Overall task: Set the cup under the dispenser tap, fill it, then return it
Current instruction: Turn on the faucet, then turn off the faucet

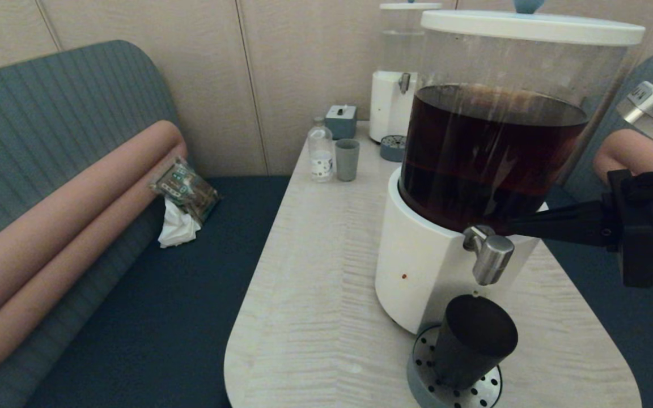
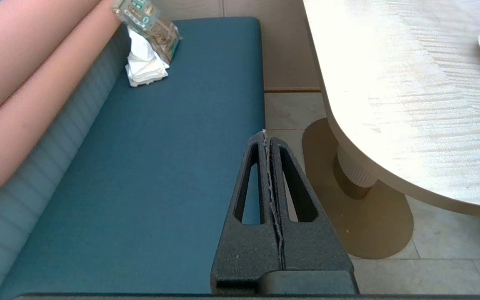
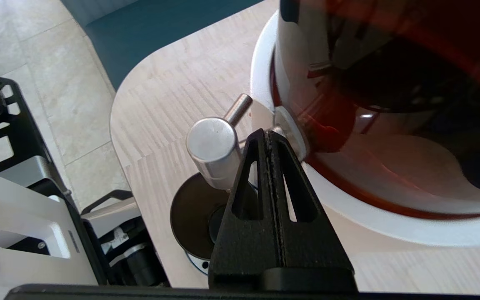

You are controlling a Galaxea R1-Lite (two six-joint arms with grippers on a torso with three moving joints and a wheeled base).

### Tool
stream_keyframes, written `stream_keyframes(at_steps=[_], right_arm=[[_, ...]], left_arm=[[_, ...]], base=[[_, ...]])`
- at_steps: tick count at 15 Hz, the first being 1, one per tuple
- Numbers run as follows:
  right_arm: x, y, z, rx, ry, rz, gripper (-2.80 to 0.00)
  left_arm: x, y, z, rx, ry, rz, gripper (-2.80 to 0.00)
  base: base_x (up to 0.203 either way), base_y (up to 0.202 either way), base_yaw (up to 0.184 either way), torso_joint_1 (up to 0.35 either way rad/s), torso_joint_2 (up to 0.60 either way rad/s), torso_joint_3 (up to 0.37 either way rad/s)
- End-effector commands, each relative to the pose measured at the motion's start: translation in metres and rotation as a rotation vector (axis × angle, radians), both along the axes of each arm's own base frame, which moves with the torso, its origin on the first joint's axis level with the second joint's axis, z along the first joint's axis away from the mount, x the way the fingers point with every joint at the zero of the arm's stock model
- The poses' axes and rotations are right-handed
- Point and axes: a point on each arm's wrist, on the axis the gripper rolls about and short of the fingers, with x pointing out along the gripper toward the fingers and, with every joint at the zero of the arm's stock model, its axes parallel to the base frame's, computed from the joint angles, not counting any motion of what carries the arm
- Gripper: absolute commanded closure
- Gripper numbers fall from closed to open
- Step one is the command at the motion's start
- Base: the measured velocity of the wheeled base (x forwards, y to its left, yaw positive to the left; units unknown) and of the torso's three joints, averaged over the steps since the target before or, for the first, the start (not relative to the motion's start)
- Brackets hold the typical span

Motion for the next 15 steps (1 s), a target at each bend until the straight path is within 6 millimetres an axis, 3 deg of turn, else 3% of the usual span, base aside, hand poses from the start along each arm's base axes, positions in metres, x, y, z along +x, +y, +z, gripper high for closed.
stream_keyframes(at_steps=[1, 10, 15], right_arm=[[-0.004, -0.002, 0.002, 0.002, -0.012, -0.001, 0.00], [-0.036, -0.014, 0.007, -0.031, -0.067, -0.111, 0.00], [-0.071, -0.034, 0.010, -0.045, -0.065, -0.206, 0.00]], left_arm=[[0.000, 0.000, 0.000, 0.000, 0.000, 0.000, 0.00], [0.000, 0.000, 0.000, 0.000, 0.000, 0.000, 0.00], [0.000, 0.000, 0.000, 0.000, 0.000, 0.000, 0.00]], base=[[0.000, 0.000, 0.000, 0.000, 0.00, 0.000], [0.000, 0.000, 0.000, 0.000, 0.00, 0.000], [0.000, 0.000, 0.000, 0.000, 0.00, 0.000]])
